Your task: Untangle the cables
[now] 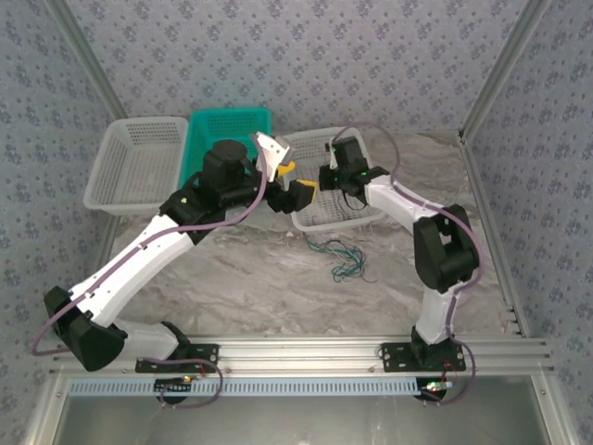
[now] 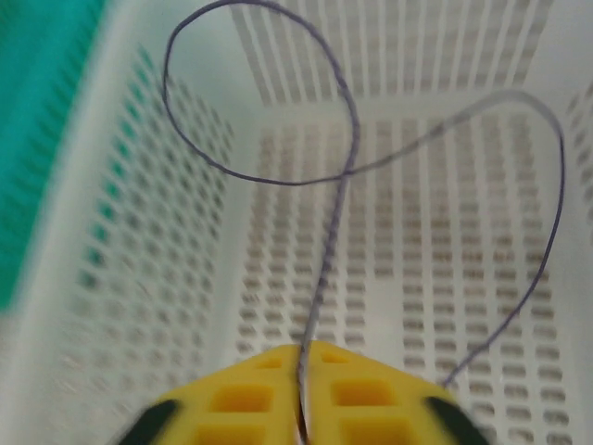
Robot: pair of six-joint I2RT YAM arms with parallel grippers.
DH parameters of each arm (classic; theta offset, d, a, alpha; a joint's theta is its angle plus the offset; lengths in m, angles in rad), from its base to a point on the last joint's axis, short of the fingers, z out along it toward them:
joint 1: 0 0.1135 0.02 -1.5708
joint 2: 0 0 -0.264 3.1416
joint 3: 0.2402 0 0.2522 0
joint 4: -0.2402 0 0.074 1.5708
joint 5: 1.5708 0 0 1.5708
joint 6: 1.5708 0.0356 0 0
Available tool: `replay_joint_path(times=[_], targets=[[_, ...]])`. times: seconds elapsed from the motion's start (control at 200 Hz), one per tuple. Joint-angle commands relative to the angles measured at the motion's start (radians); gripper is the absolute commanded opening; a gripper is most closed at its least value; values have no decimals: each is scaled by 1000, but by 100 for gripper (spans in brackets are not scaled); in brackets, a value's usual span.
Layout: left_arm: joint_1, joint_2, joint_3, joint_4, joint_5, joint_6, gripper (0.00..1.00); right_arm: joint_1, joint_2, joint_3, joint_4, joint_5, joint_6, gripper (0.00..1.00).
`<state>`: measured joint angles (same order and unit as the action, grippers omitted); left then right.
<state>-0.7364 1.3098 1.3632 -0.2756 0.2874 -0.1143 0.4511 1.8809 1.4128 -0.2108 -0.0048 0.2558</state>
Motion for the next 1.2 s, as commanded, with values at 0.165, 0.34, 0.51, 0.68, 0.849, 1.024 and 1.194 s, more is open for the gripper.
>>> replay_joint_path(times=[0.165,0.34,0.51,0.68,0.849,1.024,1.194], targets=[[-11,-33,-114,74,-40,-79,83,17,-223,137,-225,259,-9,71],[-10,-62,-227,136,-48,-119,83,22,-508,-95,-223,338,106,72],[-9,-71,-285,216,-16,-127,83,64,-797,-480,-233,401,357,71],[-10,-52,-284,238,18,-115,83,61,-890,-707,-276,311,440,70],[-11,-39,-259,234,24,-98,83,68,-773,-780,-157,92,383,72],[-10,-17,-218,190,-4,-117,83,71,-617,-789,-81,90,391,75],[-10,-30,-233,191,-5,-134,84,90,-556,-840,-10,87,417,74]])
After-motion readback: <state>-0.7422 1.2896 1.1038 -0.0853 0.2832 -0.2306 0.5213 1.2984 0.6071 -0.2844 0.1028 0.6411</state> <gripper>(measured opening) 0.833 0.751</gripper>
